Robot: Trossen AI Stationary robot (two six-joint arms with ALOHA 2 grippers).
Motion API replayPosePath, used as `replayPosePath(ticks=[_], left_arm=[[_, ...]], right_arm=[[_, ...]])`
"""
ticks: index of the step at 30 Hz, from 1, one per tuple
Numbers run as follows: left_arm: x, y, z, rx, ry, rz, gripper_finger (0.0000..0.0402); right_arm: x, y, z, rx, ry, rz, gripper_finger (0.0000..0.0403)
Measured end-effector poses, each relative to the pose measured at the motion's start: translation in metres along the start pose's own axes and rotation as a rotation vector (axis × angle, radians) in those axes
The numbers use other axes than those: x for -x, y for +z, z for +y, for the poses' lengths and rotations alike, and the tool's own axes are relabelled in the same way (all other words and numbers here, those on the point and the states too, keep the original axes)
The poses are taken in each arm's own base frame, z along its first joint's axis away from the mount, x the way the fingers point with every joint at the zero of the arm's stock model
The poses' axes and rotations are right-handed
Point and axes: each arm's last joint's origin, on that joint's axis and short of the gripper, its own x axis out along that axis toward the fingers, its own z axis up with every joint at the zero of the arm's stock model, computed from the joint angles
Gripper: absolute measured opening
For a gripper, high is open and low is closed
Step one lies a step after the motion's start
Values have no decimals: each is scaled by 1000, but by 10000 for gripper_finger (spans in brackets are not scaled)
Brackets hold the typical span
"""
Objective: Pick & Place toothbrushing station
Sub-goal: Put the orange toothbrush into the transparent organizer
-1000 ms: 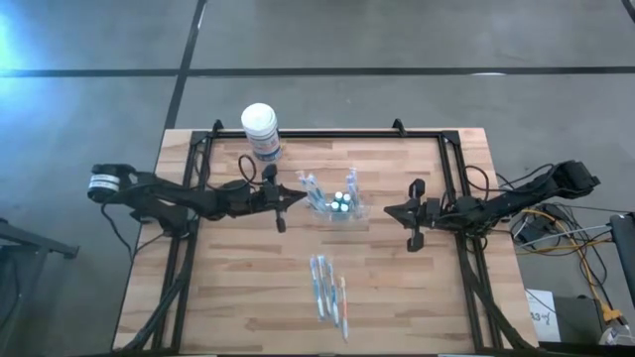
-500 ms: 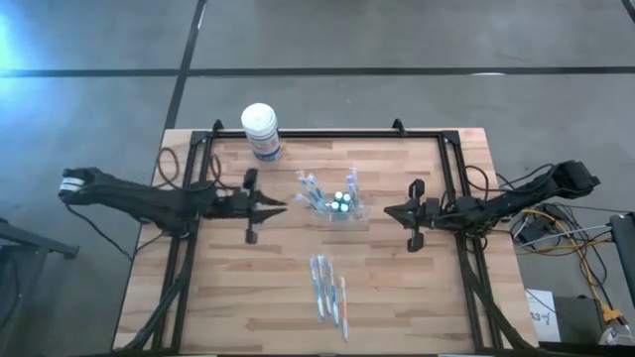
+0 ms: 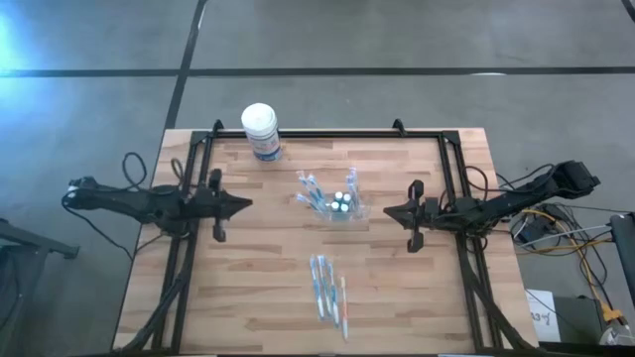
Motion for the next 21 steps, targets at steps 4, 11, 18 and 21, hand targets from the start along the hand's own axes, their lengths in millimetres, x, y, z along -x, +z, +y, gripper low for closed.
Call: replayPosePath(ticks=[4,11,18,21], left_arm=[[8,-13,3,35,-14,-23,5],[16,-35,5,86,-28,-51,6],[15,-53,5,93,-28,-11,7],[14,-62,4,83,-27,19,7]], right_arm=[[0,0,0,0,0,0,8],[0,0,0,5,0,4,8],[-2,1,1,-103,-2,21,8],[-12,12,5,-148,-4,81,8]])
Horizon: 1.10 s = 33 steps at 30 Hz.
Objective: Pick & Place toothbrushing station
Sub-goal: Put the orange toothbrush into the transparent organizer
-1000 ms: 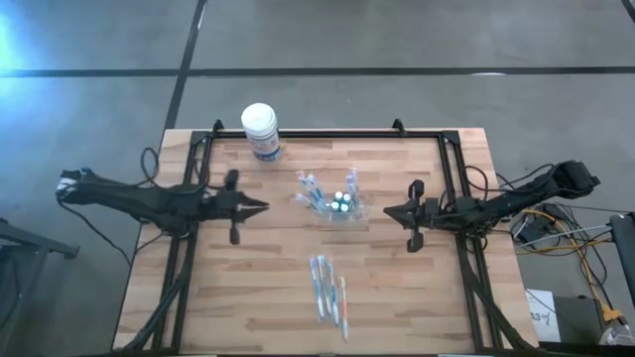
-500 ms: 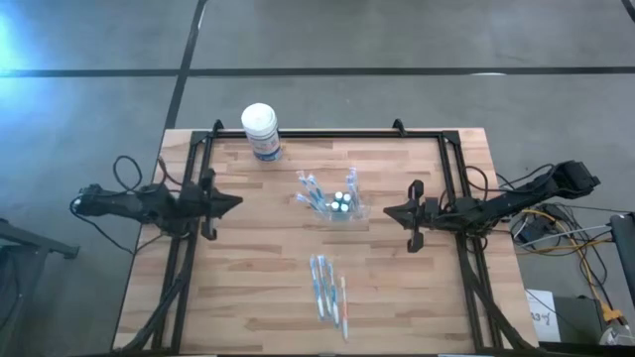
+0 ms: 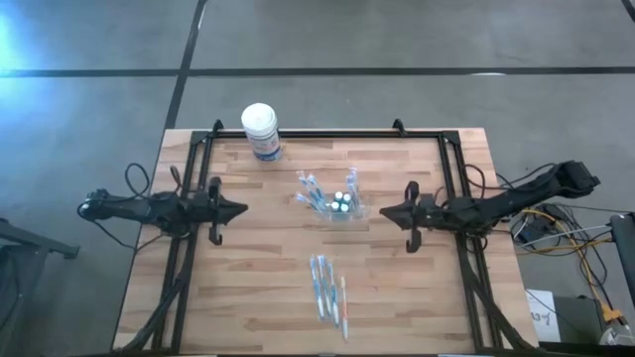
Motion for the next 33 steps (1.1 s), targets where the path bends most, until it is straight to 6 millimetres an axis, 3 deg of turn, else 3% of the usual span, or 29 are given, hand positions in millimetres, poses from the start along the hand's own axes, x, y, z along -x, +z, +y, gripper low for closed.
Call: replayPosePath(ticks=[7,14,20,33], left_arm=[[-1,-4,0,2,2,8,10],[0,-2,0,-5,-4,5,11],[0,-3,0,-4,-17,6,12],[0,-10,-5,12,-181,84,12]], right_arm=[[-24,21,19,-111,-118,384,8],[-55,28,62,-145,-133,582,8],[-79,12,99,-222,-201,729,8],[-126,-51,166,-312,-333,880,9]])
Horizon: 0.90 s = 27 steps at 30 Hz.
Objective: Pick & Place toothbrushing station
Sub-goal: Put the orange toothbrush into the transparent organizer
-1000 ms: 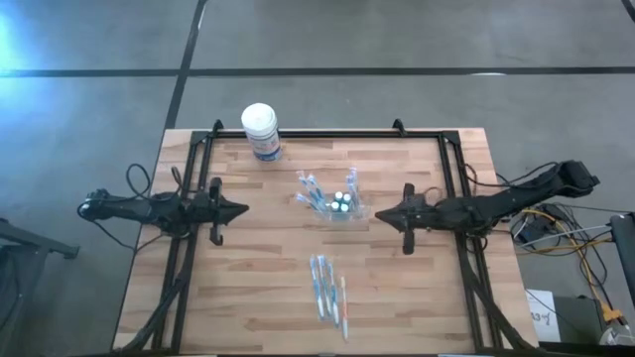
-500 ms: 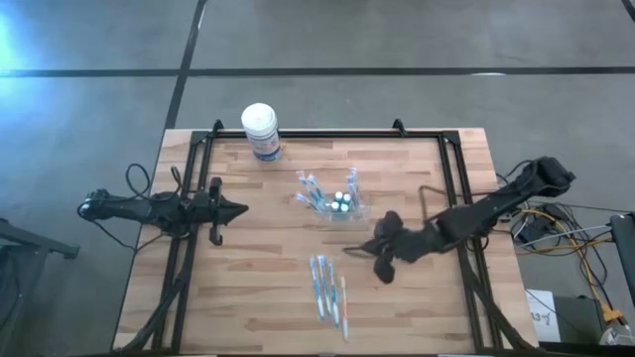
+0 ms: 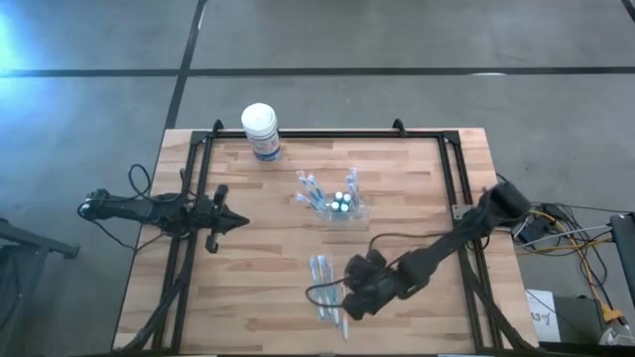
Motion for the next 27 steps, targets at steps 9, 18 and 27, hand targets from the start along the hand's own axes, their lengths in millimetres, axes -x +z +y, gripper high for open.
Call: replayPosePath(ticks=[9,18,27], left_arm=[[0,0,-1,0,-19,4,12],[0,-1,-1,-49,-36,13,12],[0,-2,-2,-53,-57,30,12]], right_arm=[[-40,-12,22,-116,-161,115,81],[-55,-20,30,-224,-232,159,192],[-60,-22,30,-335,-250,162,214]])
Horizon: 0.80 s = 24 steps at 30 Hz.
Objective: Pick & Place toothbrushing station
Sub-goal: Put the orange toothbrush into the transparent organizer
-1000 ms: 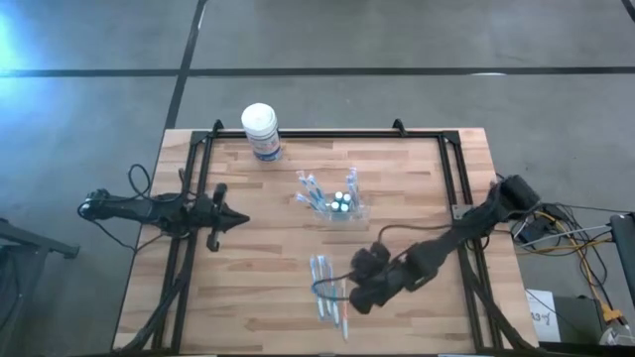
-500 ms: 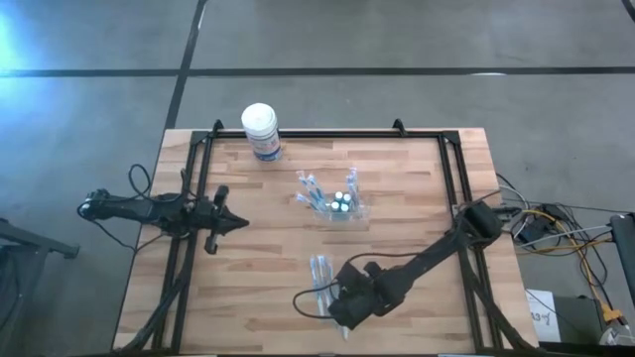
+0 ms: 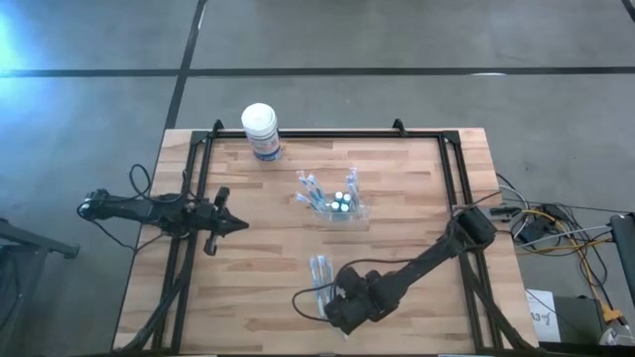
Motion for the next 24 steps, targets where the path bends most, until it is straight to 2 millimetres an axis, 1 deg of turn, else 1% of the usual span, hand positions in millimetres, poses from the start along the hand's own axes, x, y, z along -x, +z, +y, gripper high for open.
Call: replayPosePath(ticks=[3,5,9,13,16,22,23,24], left_arm=[[0,0,0,0,-2,2,12],[0,0,0,0,-3,4,12],[0,0,0,0,-4,6,12],[0,0,0,0,-5,7,12],[0,0,0,0,-5,7,12],[0,-1,0,0,-5,7,12],[0,-1,0,1,-5,7,12],[0,-1,0,1,-5,8,12]], right_arm=[[-6,-2,0,-1,-9,6,210],[-15,-5,-1,3,-22,16,207],[-25,-8,-2,11,-41,26,199],[-24,-8,-6,28,-79,29,174],[-22,-8,-7,77,-92,35,139],[-22,-8,-8,149,-111,41,38],[-21,-8,-9,162,-111,43,25],[-20,-8,-9,170,-111,43,20]])
